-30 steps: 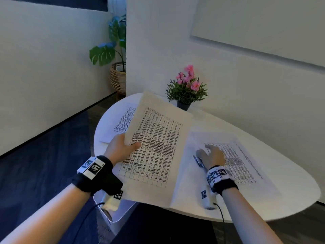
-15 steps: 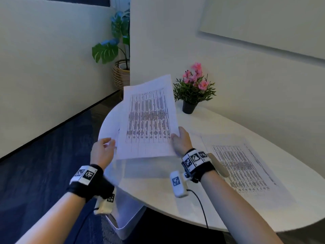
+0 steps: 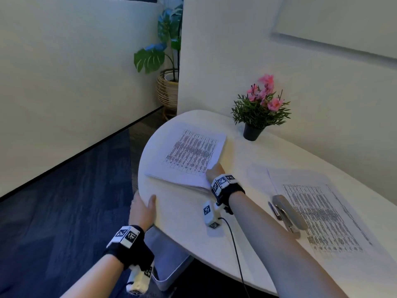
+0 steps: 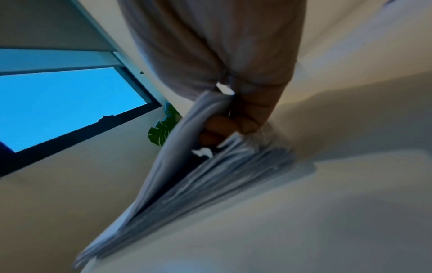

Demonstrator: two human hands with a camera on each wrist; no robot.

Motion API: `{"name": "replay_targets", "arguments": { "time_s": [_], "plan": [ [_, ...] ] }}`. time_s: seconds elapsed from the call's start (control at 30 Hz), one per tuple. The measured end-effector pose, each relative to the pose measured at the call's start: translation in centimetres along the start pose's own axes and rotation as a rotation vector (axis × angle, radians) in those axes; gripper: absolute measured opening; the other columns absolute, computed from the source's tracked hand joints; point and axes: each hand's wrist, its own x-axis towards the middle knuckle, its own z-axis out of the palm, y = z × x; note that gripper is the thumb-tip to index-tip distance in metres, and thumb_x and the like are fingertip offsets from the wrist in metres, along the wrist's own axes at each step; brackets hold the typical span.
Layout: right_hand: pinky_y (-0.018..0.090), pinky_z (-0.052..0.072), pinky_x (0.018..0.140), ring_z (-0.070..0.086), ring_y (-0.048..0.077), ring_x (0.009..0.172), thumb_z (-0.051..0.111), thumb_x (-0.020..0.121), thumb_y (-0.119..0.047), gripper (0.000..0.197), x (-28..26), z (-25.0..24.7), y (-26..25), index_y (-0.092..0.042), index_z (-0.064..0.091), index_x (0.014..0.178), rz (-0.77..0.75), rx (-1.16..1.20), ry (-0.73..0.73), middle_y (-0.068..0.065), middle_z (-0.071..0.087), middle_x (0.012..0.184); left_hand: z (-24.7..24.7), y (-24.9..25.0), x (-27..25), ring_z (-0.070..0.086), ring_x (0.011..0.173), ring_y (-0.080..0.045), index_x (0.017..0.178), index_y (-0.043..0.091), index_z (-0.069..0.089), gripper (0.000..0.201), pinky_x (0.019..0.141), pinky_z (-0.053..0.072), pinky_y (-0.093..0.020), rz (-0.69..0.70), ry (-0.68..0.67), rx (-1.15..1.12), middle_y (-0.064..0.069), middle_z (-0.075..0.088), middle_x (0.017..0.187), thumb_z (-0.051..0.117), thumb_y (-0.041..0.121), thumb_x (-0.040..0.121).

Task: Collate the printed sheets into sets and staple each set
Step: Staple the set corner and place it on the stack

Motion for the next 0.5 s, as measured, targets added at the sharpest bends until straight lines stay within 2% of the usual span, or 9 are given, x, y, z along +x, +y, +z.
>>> {"name": "replay_targets", "arguments": {
  "time_s": [0.03,0.1,0.13,0.23,0.33,0.43,0.5],
  "plan": [
    [0.031,0.040,0.078,0.055,0.026,0.099,0.037,0.099,-0.010,0.050,0.0,0.1,0.1,0.002,0.023,0.146,0.003,-0.031,0.000,0.020,0.047,0.133,0.0,0.0,0.0,0.046,0.120,-0.036,0.138,0.002,0.035,0.053,0.095,0.036,-0.041,0.004,-0.002,-0.007,-0.022,0.048,0.132,0.051,0.029,0.096],
    [0.033,0.044,0.087,0.053,0.030,0.114,0.037,0.101,-0.014,0.055,0.2,0.0,0.2,-0.005,0.014,0.150,-0.005,-0.053,0.011,0.016,0.036,0.146,0.1,0.0,0.1,0.047,0.118,-0.036,0.138,0.001,0.034,0.052,0.094,0.037,-0.041,0.005,-0.005,-0.022,-0.023,0.049,0.131,0.051,0.028,0.096],
    [0.034,0.044,0.088,0.052,0.031,0.115,0.038,0.101,-0.015,0.054,0.4,0.0,0.2,-0.006,0.016,0.149,-0.016,-0.049,0.017,0.015,0.036,0.147,0.1,-0.1,0.1,0.047,0.117,-0.036,0.138,0.001,0.034,0.052,0.093,0.038,-0.041,0.008,-0.005,-0.030,-0.023,0.050,0.130,0.051,0.028,0.096],
    [0.031,0.042,0.075,0.054,0.030,0.104,0.044,0.099,-0.021,0.051,0.8,0.0,0.4,-0.002,0.027,0.143,-0.031,-0.106,0.048,0.016,0.047,0.135,0.2,-0.3,0.2,0.049,0.115,-0.035,0.137,0.002,0.035,0.051,0.091,0.039,-0.041,0.019,0.000,-0.052,-0.022,0.051,0.127,0.052,0.027,0.096],
    [0.031,0.039,0.073,0.054,0.030,0.105,0.049,0.097,-0.029,0.053,0.9,-0.1,0.5,0.000,0.031,0.138,-0.027,-0.205,0.056,0.018,0.046,0.133,0.2,-0.5,0.2,0.051,0.112,-0.035,0.136,0.003,0.037,0.050,0.090,0.040,-0.040,0.015,-0.002,-0.060,-0.021,0.053,0.125,0.052,0.028,0.095],
    [0.037,0.044,0.088,0.052,0.033,0.112,0.049,0.096,-0.035,0.055,0.9,-1.0,0.7,-0.004,0.034,0.140,-0.077,-0.249,0.057,0.017,0.036,0.141,0.2,-0.6,0.3,0.052,0.111,-0.035,0.133,0.003,0.040,0.048,0.090,0.042,-0.041,0.020,0.002,-0.058,-0.020,0.055,0.123,0.053,0.029,0.094],
    [0.037,0.044,0.094,0.051,0.032,0.118,0.051,0.095,-0.033,0.055,0.3,-2.4,1.0,-0.008,0.035,0.141,-0.118,-0.178,0.066,0.014,0.038,0.141,0.2,-0.8,0.5,0.053,0.110,-0.036,0.130,0.003,0.042,0.046,0.090,0.043,-0.043,0.033,0.008,-0.046,-0.021,0.055,0.122,0.054,0.030,0.094]
  ]
}}
